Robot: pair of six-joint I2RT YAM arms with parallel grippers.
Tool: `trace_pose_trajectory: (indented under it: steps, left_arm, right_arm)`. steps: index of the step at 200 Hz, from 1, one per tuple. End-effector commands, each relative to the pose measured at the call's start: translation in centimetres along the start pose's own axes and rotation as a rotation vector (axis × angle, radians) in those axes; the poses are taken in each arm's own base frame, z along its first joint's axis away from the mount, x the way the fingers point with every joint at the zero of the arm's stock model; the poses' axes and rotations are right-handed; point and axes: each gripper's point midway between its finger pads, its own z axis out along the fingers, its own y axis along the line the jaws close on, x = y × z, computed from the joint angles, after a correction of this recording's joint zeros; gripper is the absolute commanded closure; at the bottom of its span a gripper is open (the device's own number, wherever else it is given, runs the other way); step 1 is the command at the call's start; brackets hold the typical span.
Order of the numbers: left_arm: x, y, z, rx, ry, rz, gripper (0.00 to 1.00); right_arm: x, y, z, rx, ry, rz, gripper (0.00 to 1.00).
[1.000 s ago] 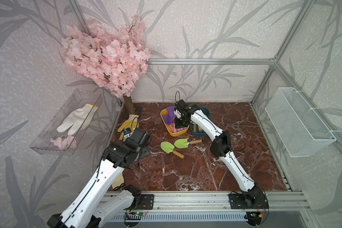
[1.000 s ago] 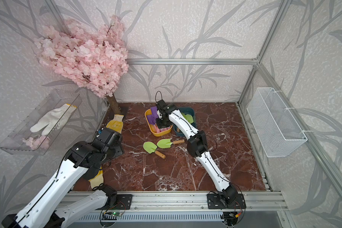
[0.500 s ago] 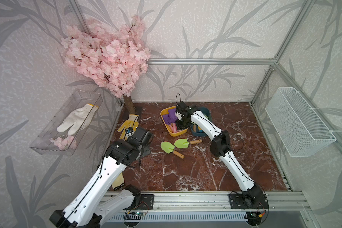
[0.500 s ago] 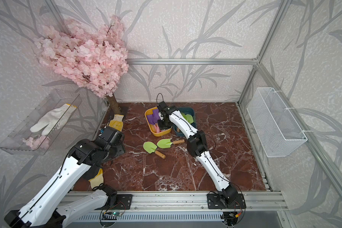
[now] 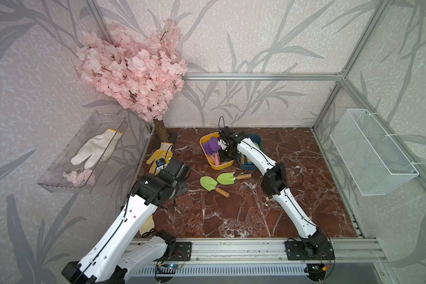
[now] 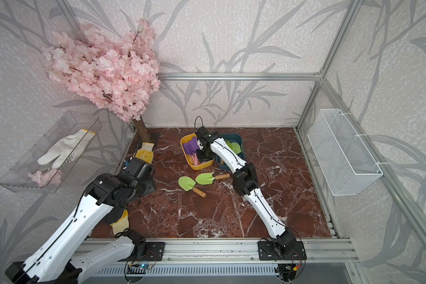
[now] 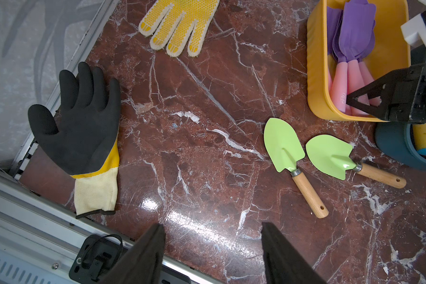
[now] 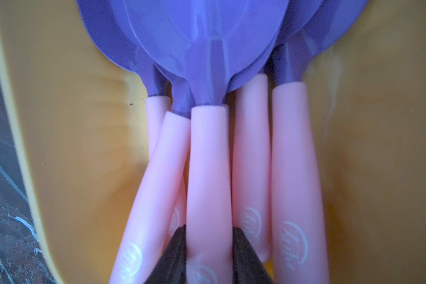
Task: Sort the small shovels by color and place them into the storage box
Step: Place the shovel in the storage box.
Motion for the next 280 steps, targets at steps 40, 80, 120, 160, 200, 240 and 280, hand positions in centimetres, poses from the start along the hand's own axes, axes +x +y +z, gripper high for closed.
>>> trace_pose_trajectory:
  steps: [40, 80, 120, 160, 200, 240, 280]
  left_arm:
    - [0.1, 0.6, 0.1, -0.012, -0.007, -0.002, 0.34]
    - [0.1, 0.5, 0.1, -0.01, -0.007, -0.005, 0.34]
    - [0.1, 0.5, 0.0, -0.005, -0.006, -0.005, 0.35]
    - [0.1, 0.6, -0.1, -0.003, -0.01, -0.01, 0.35]
    - [0.1, 0.6, -0.3, 0.003, -0.008, -0.019, 0.35]
    - [0.2, 0.6, -0.5, 0.005, -0.002, -0.021, 0.35]
    - [0.0, 0.2, -0.7, 0.019, 0.005, -0.027, 0.35]
  right_arm:
    - [-0.4, -0.4, -0.4, 0.004, -0.013, 0.005, 0.67]
    - [-0.6, -0.2, -0.6, -0.002, -0.021, 0.008, 0.67]
    - [-1.3, 0.2, -1.7, -0.012, -0.051, -0.002, 0.64]
    - [-1.7, 0.4, -2.7, -0.017, -0.069, -0.011, 0.59]
    - [-2.7, 0.7, -4.8, -0.012, -0.122, -0.026, 0.56]
    - [-4.3, 0.5, -9.3, -0.021, -0.209, -0.038, 0.54]
    - [-4.7, 1.4, -14.7, -0.019, -0.283, -0.097, 0.53]
